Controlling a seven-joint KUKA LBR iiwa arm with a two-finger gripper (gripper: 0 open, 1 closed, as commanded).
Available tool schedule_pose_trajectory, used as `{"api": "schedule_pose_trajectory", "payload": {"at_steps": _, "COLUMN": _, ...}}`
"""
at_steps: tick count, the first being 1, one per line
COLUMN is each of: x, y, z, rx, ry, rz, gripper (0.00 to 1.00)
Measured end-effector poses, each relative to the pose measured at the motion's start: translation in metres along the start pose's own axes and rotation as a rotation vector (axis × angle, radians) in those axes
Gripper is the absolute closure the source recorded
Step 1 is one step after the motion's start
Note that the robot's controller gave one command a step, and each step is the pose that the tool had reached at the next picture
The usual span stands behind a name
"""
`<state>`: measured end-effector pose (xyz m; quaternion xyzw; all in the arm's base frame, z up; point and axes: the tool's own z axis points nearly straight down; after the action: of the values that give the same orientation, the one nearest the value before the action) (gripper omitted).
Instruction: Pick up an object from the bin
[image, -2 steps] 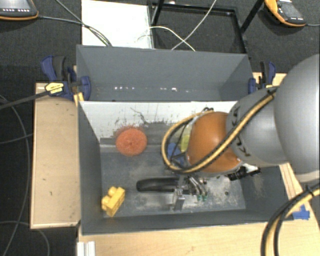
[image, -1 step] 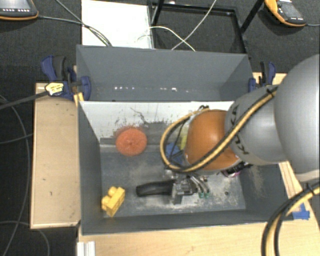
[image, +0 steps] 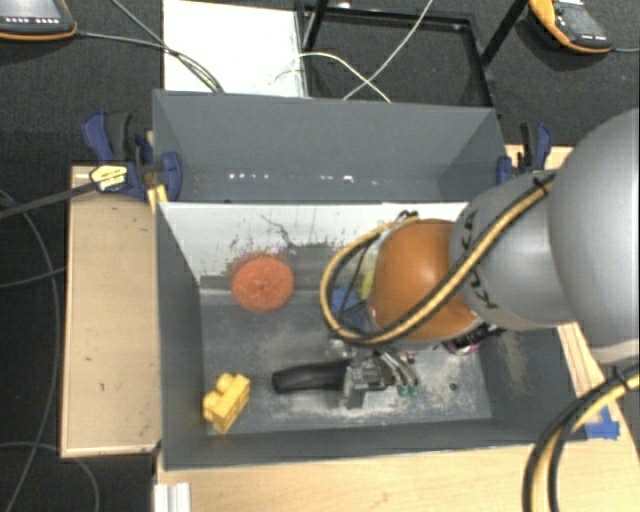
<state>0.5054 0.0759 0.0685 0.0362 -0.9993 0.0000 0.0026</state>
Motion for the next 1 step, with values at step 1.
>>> {"api": "schedule_pose_trajectory", "payload": {"at_steps": 1, "x": 0.0007, "y": 0.0, "z": -0.0022, "rx": 0.0, "ry": 0.001, "rz": 0.001, "gripper": 1.0}}
